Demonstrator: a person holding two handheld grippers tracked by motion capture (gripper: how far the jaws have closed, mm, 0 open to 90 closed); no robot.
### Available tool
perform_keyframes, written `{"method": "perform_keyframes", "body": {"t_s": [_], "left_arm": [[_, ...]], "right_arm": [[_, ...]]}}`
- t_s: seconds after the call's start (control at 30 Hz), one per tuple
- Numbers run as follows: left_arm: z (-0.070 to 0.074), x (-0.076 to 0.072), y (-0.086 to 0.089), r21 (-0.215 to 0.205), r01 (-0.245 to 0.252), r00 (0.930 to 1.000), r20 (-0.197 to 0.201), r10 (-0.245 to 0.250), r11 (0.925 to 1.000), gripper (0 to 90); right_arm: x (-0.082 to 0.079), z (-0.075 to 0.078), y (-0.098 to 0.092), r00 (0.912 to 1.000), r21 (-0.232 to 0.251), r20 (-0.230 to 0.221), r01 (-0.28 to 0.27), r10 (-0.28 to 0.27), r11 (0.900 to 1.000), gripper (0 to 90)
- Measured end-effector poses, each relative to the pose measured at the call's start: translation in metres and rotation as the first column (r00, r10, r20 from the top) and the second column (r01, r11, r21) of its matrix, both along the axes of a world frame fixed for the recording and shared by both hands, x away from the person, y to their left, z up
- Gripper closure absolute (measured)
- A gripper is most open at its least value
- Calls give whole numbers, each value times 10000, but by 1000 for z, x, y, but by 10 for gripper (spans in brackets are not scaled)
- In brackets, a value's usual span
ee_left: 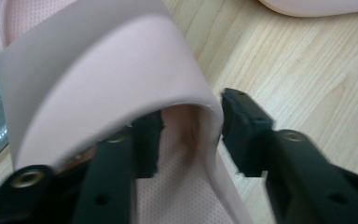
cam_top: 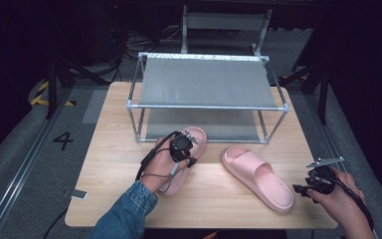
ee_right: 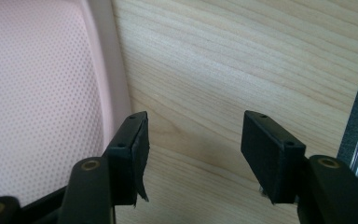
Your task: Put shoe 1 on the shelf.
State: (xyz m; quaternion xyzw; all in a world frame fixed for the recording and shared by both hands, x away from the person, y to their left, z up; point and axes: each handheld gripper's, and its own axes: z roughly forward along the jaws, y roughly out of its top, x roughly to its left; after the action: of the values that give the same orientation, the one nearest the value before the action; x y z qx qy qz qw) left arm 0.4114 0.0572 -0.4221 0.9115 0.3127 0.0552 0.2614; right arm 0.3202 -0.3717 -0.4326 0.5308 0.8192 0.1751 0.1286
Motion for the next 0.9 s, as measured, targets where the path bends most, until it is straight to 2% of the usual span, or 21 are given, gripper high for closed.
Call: {"method": "perform_keyframes", "body": {"t_s": [0.03,0.07,0.3,0.5,0.6,0.73,0.9], "left_arm": [[1,0,0,-69,-27,10000,-12,26,10000,735],[1,0,0,-69,-27,10000,-12,26,10000,755],[7,-2,5,208,-485,9986,-176,489,9986,836],[11,-2,10,119,-395,9985,-378,400,9991,842],[15,-3,13,6,-335,9970,-700,335,9994,842],[26,-7,15,-36,-180,9955,-935,176,9998,840],[39,-10,17,-81,-119,9951,-980,110,9999,838]], "right_arm": [[0,-1,0,10000,8,28,38,-38,10000,425],[0,-1,0,10000,8,28,38,-38,10000,425],[0,2,-1,9999,25,89,70,-70,10000,426],[1,1,0,10000,41,83,35,-36,10000,424],[1,1,1,9999,97,105,-2,1,10000,422],[1,2,1,9999,109,100,2,-3,9999,419],[2,0,3,10000,128,60,6,-7,9999,414]]}}
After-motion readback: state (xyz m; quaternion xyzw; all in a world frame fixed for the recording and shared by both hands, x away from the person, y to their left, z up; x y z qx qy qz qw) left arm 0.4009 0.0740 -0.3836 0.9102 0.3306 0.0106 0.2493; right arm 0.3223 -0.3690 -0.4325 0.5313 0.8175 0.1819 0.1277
